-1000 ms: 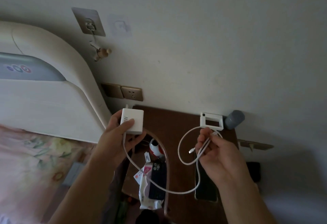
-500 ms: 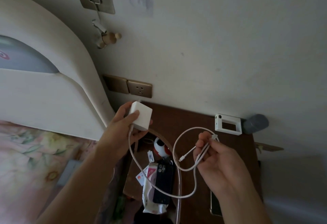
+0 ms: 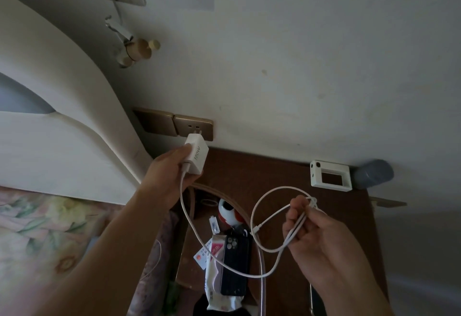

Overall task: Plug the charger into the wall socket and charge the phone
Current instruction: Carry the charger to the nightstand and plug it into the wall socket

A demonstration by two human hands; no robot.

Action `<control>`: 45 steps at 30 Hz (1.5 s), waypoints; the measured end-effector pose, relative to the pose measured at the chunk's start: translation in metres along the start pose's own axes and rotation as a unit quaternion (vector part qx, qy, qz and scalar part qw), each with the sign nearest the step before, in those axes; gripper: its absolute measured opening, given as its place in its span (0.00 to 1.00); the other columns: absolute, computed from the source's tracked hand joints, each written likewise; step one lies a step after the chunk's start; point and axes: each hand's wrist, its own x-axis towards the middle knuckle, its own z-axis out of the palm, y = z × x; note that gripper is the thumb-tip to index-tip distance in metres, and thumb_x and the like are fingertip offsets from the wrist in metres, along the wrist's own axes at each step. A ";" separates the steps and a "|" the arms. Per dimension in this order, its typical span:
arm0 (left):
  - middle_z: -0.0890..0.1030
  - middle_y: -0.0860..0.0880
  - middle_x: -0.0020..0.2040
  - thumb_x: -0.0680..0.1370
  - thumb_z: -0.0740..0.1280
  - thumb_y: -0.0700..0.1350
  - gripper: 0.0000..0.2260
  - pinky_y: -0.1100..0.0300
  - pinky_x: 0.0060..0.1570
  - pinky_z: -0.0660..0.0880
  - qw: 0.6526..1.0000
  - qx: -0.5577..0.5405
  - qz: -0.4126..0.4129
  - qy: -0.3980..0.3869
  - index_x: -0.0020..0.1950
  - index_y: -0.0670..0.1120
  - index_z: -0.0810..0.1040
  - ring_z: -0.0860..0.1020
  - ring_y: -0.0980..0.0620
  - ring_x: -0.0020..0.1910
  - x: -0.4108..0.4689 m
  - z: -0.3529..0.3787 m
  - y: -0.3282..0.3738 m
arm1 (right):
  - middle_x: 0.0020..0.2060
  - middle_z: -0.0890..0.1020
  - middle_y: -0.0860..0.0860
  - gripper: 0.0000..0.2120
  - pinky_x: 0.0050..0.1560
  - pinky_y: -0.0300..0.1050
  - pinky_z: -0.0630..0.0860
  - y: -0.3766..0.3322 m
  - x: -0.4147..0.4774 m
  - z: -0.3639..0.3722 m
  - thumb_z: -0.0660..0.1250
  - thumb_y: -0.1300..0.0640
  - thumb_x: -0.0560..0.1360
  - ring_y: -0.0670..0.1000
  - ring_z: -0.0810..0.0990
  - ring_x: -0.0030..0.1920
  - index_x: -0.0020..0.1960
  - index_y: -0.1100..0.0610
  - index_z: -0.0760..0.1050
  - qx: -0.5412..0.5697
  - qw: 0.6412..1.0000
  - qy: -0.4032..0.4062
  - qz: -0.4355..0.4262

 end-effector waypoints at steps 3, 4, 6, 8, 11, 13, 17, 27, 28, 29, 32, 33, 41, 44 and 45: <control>0.76 0.39 0.61 0.77 0.67 0.46 0.22 0.56 0.45 0.78 1.000 0.010 0.016 0.012 0.70 0.42 0.69 0.78 0.43 0.58 0.010 0.001 -0.001 | 0.31 0.85 0.53 0.10 0.39 0.45 0.74 0.000 0.003 -0.003 0.60 0.62 0.77 0.49 0.80 0.35 0.54 0.60 0.78 0.003 1.000 0.005 -0.003; 0.76 0.40 0.60 0.77 0.67 0.46 0.23 0.56 0.45 0.78 1.000 0.011 0.022 0.014 0.70 0.42 0.69 0.79 0.43 0.57 0.013 0.001 -0.001 | 0.31 0.85 0.53 0.10 0.40 0.45 0.74 0.000 0.003 -0.003 0.60 0.62 0.78 0.49 0.80 0.35 0.54 0.60 0.78 0.004 1.000 0.008 -0.004; 0.77 0.40 0.59 0.77 0.67 0.46 0.23 0.57 0.44 0.78 0.999 0.016 0.030 0.018 0.71 0.43 0.69 0.80 0.44 0.56 0.017 0.001 -0.002 | 0.31 0.85 0.53 0.09 0.40 0.45 0.73 0.000 0.005 -0.004 0.60 0.62 0.77 0.50 0.79 0.37 0.53 0.60 0.78 0.004 1.000 0.016 -0.003; 0.75 0.40 0.61 0.77 0.67 0.47 0.23 0.57 0.43 0.77 0.999 0.021 0.027 0.027 0.71 0.44 0.69 0.79 0.44 0.57 0.021 0.000 -0.004 | 0.32 0.85 0.53 0.09 0.40 0.45 0.73 0.002 0.006 -0.004 0.61 0.62 0.77 0.50 0.80 0.38 0.53 0.60 0.78 0.005 1.000 0.023 -0.003; 0.73 0.39 0.65 0.77 0.67 0.47 0.21 0.55 0.46 0.78 0.999 0.017 0.018 0.032 0.69 0.46 0.70 0.76 0.43 0.61 0.027 -0.003 -0.005 | 0.32 0.85 0.53 0.09 0.40 0.45 0.73 0.004 0.009 -0.007 0.61 0.62 0.77 0.50 0.80 0.38 0.53 0.59 0.78 0.000 1.000 0.025 -0.002; 0.72 0.39 0.66 0.77 0.67 0.46 0.19 0.53 0.47 0.79 0.999 0.005 0.012 0.030 0.67 0.47 0.71 0.76 0.43 0.62 0.030 -0.006 -0.005 | 0.32 0.85 0.53 0.09 0.39 0.45 0.73 0.006 0.011 -0.009 0.61 0.61 0.77 0.50 0.80 0.37 0.53 0.59 0.78 -0.003 1.000 0.024 -0.003; 0.72 0.40 0.67 0.77 0.67 0.46 0.20 0.54 0.47 0.79 1.000 -0.010 0.015 0.020 0.69 0.46 0.70 0.76 0.44 0.62 0.036 -0.011 -0.006 | 0.33 0.85 0.52 0.09 0.40 0.45 0.73 0.009 0.014 -0.011 0.62 0.60 0.77 0.50 0.81 0.38 0.54 0.58 0.79 -0.009 1.000 0.027 -0.002; 0.74 0.39 0.65 0.78 0.67 0.45 0.14 0.52 0.51 0.79 0.998 0.027 0.061 0.011 0.63 0.50 0.74 0.78 0.43 0.59 0.036 -0.011 -0.008 | 0.32 0.85 0.51 0.10 0.41 0.46 0.73 0.017 0.022 -0.017 0.62 0.60 0.76 0.50 0.81 0.41 0.54 0.57 0.79 -0.014 0.999 0.048 0.006; 0.74 0.39 0.65 0.77 0.67 0.45 0.11 0.52 0.51 0.79 0.997 0.029 0.065 0.012 0.60 0.51 0.75 0.78 0.43 0.59 0.035 -0.011 -0.008 | 0.32 0.85 0.52 0.10 0.41 0.46 0.73 0.018 0.022 -0.017 0.63 0.60 0.76 0.50 0.81 0.41 0.54 0.57 0.79 -0.013 0.999 0.047 0.006; 0.74 0.39 0.64 0.77 0.67 0.45 0.09 0.52 0.51 0.79 0.997 0.027 0.068 0.011 0.57 0.53 0.76 0.78 0.43 0.59 0.034 -0.010 -0.008 | 0.33 0.85 0.52 0.10 0.41 0.46 0.73 0.018 0.022 -0.017 0.63 0.60 0.76 0.50 0.81 0.41 0.54 0.57 0.79 -0.013 0.999 0.047 0.005; 0.74 0.41 0.64 0.77 0.67 0.45 0.07 0.51 0.53 0.79 0.997 0.010 0.072 0.012 0.53 0.55 0.76 0.79 0.43 0.59 0.032 -0.008 -0.009 | 0.32 0.85 0.51 0.10 0.41 0.47 0.73 0.018 0.021 -0.019 0.62 0.60 0.76 0.50 0.81 0.40 0.54 0.57 0.80 -0.016 0.999 0.047 0.001; 0.74 0.41 0.64 0.77 0.67 0.45 0.06 0.51 0.53 0.80 0.997 0.007 0.072 0.016 0.52 0.55 0.77 0.79 0.44 0.59 0.032 -0.007 -0.010 | 0.32 0.85 0.51 0.10 0.41 0.47 0.73 0.018 0.021 -0.019 0.62 0.60 0.76 0.50 0.81 0.41 0.54 0.57 0.80 -0.018 0.999 0.048 0.000; 0.76 0.42 0.62 0.76 0.69 0.47 0.15 0.53 0.51 0.80 0.994 0.005 0.089 0.058 0.62 0.51 0.76 0.81 0.45 0.56 0.035 -0.003 -0.013 | 0.31 0.85 0.52 0.10 0.42 0.47 0.73 0.017 0.020 -0.019 0.61 0.59 0.77 0.50 0.80 0.41 0.54 0.57 0.79 -0.021 0.998 0.055 0.007; 0.77 0.42 0.61 0.76 0.69 0.47 0.17 0.55 0.49 0.81 0.994 0.002 0.089 0.057 0.65 0.50 0.75 0.82 0.46 0.54 0.037 -0.003 -0.012 | 0.31 0.85 0.51 0.10 0.41 0.47 0.72 0.018 0.021 -0.020 0.61 0.59 0.77 0.50 0.80 0.41 0.54 0.57 0.80 -0.024 0.998 0.056 0.008; 0.77 0.43 0.61 0.76 0.69 0.47 0.18 0.55 0.48 0.81 0.995 -0.002 0.087 0.054 0.65 0.49 0.75 0.82 0.46 0.54 0.037 -0.002 -0.012 | 0.31 0.85 0.51 0.10 0.41 0.47 0.72 0.018 0.022 -0.020 0.61 0.59 0.77 0.50 0.80 0.41 0.54 0.57 0.80 -0.026 0.998 0.056 0.008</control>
